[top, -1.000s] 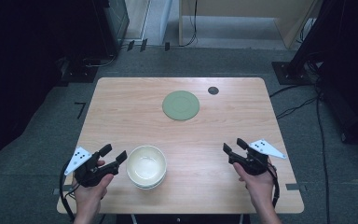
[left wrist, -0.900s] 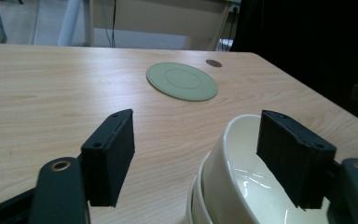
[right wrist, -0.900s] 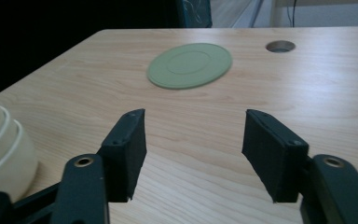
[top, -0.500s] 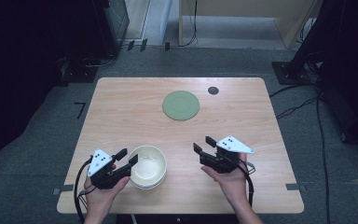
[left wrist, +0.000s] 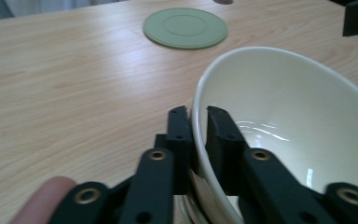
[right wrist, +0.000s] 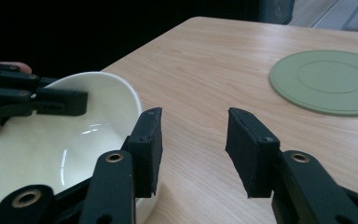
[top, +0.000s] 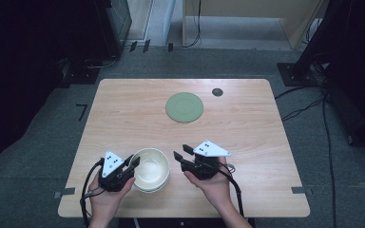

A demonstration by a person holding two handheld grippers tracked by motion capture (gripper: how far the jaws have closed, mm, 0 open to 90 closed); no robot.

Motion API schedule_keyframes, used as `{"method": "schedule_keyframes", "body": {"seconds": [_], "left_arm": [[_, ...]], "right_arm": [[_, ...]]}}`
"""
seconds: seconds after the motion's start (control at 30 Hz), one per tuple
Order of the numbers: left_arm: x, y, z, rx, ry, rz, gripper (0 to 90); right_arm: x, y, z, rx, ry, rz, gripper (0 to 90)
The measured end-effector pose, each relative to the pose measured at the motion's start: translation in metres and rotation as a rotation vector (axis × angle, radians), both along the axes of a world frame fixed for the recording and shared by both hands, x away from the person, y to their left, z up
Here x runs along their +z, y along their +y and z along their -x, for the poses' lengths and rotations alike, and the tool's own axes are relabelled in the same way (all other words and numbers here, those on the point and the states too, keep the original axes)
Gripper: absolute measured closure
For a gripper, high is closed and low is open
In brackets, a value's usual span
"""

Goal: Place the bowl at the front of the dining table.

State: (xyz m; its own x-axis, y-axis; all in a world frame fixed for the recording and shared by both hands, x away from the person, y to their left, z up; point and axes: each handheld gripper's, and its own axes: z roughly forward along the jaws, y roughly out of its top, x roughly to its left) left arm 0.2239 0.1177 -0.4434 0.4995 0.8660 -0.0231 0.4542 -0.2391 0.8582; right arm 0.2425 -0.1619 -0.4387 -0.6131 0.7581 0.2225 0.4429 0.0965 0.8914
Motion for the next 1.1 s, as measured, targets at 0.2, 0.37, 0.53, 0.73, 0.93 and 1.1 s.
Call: {"method": "schedule_keyframes", "body": {"seconds": [0.2,0.37,0.53,0.73,0.93,1.1], "left_arm": [[-0.002,-0.003,0.001,-0.005,-0.049,-0.034,83.7],[-0.002,-0.003,0.003,-0.015,-0.099,-0.049,83.9],[0.0,-0.005,0.007,-0.013,-0.159,-0.068,83.9],[0.008,-0.002,0.013,0.009,-0.247,-0.053,83.9],[0.014,-0.004,0.022,0.011,-0.34,-0.061,83.8],[0.016,-0.003,0.025,0.018,-0.373,-0.066,83.7]], "right_arm": [[-0.004,0.018,-0.001,0.056,0.027,-0.001,63.1],[-0.004,0.029,0.002,0.087,0.052,-0.023,64.6],[-0.005,0.033,0.001,0.075,0.053,-0.009,65.1],[-0.005,0.039,0.001,0.072,0.07,-0.009,66.9],[0.003,0.056,0.001,0.051,0.079,0.02,73.2],[0.006,0.065,-0.001,0.001,0.087,0.042,82.0]]}}
